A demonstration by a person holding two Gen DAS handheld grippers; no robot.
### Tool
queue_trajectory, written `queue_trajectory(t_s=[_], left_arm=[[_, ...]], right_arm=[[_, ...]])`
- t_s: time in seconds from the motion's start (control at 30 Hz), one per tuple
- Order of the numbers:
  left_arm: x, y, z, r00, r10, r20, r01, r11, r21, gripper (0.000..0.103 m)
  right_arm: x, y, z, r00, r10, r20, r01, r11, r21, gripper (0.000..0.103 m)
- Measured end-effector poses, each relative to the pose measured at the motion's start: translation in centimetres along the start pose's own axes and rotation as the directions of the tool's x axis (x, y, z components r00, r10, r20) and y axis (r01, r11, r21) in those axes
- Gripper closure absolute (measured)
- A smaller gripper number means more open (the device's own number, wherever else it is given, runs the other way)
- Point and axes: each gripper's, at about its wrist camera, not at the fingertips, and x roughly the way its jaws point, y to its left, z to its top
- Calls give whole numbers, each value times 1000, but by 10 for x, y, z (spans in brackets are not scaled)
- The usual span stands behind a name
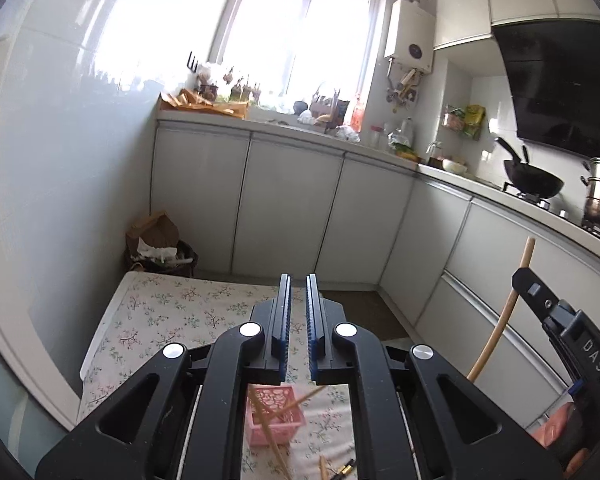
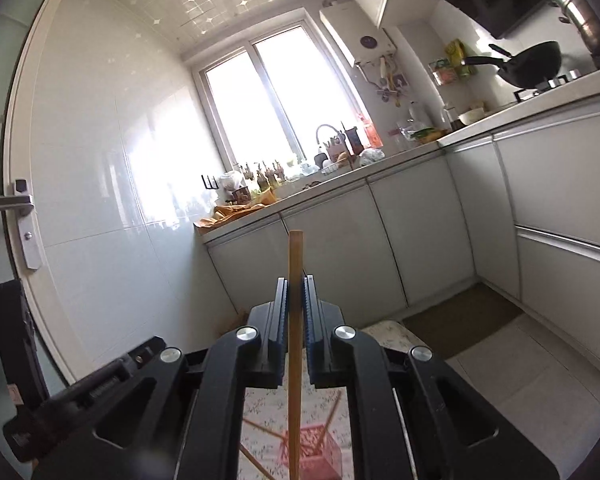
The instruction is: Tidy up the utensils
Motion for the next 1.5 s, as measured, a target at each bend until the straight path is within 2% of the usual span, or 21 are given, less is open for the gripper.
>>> queue_trajectory(t_s=[0.23, 0.3, 0.33, 0.37, 0.4, 0.47, 0.57, 0.6, 0.63, 0.7, 0.83, 0.87, 0.9, 0.97, 1.07, 1.13, 1.17, 1.27, 1.3, 1.37, 1.5], left_arm=[[-21, 38, 3, 999, -4, 40, 7, 997, -72, 96], [-10, 58, -6, 996, 30, -79, -37, 995, -90, 87], [0, 66, -14, 988, 22, -152, -37, 995, -96, 69], [23, 72, -32, 955, 4, -296, -27, 997, -76, 48], [43, 73, -51, 914, 5, -407, -25, 999, -44, 42], [82, 75, -98, 812, 54, -581, -45, 999, 30, 43], [128, 84, -156, 682, 108, -723, -81, 994, 72, 44], [140, 88, -170, 648, 112, -753, -87, 994, 73, 44], [147, 90, -183, 628, 112, -770, -91, 993, 70, 45], [159, 85, -199, 617, 115, -778, -92, 993, 74, 46], [170, 82, -215, 627, 204, -752, -146, 979, 144, 46], [174, 83, -223, 612, 243, -753, -165, 970, 179, 53], [174, 84, -226, 615, 234, -753, -161, 972, 170, 54], [169, 83, -229, 619, 265, -740, -157, 964, 214, 73], [153, 85, -230, 590, 259, -765, -127, 965, 228, 92], [130, 88, -233, 563, 255, -787, -90, 965, 248, 94], [121, 88, -235, 550, 254, -795, -70, 963, 259, 94], [90, 97, -238, 474, 234, -849, -41, 969, 245, 93], [86, 101, -237, 465, 228, -856, -45, 971, 234, 91], [83, 108, -227, 472, 264, -841, -90, 964, 252, 72], [105, 105, -203, 509, 238, -827, -103, 971, 216, 54]], right_arm=[[8, -12, -20, 999, 36, -23, -37, 999, -33, 95], [3, -16, -27, 999, 33, -22, -35, 998, -58, 95], [2, -18, -30, 999, 32, -27, -33, 998, -58, 95], [1, -21, -32, 999, 28, -39, -30, 998, -50, 95], [3, -26, -35, 998, 24, -63, -26, 999, -34, 95], [2, -32, -40, 996, 22, -92, -23, 1000, -14, 95], [0, -35, -49, 993, 7, -120, -10, 1000, -24, 95], [-1, -37, -52, 991, 4, -132, -7, 1000, -22, 95], [-2, -38, -54, 990, 2, -139, -5, 1000, -23, 95], [-1, -41, -59, 988, -9, -155, 5, 1000, -29, 95], [1, -49, -68, 982, -13, -188, 13, 1000, 1, 95], [0, -50, -69, 982, -13, -191, 14, 1000, 7, 95], [-1, -51, -70, 981, -10, -192, 13, 1000, 12, 95], [-3, -51, -71, 982, -10, -190, 13, 1000, 16, 95], [-5, -51, -72, 980, -2, -201, 7, 1000, 21, 95], [-7, -50, -73, 979, 7, -205, -3, 1000, 21, 95], [-7, -50, -73, 978, 11, -207, -7, 1000, 19, 95], [-9, -48, -75, 976, 19, -216, -16, 1000, 16, 95], [-8, -48, -76, 974, 22, -224, -18, 1000, 21, 95], [-8, -46, -77, 972, 28, -234, -21, 999, 33, 95], [-10, -42, -79, 969, 13, -248, -10, 1000, 12, 95]])
